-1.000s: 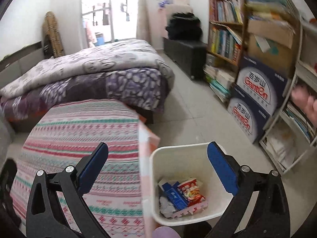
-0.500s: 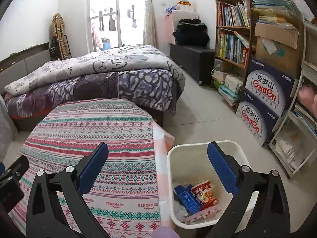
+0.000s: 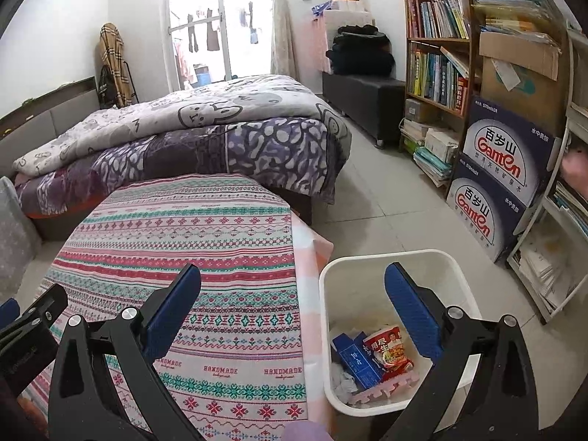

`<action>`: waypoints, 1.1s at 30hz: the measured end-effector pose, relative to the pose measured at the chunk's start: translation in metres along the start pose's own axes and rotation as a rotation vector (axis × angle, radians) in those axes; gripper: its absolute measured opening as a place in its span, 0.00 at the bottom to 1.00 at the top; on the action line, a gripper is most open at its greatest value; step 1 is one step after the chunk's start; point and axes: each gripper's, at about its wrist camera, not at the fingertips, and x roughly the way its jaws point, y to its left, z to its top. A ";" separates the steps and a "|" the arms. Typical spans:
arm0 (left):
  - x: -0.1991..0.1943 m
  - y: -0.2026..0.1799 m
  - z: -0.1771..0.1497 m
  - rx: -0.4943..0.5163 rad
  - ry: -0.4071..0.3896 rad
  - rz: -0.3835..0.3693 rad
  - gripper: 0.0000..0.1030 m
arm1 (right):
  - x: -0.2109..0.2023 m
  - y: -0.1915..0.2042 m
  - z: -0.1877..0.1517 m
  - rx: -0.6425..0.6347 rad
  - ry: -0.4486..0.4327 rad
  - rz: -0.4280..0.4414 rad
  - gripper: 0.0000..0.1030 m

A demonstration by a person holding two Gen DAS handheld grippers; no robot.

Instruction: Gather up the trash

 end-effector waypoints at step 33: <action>0.005 0.000 -0.007 -0.007 0.028 0.014 0.94 | 0.004 0.001 -0.004 0.003 0.031 0.024 0.93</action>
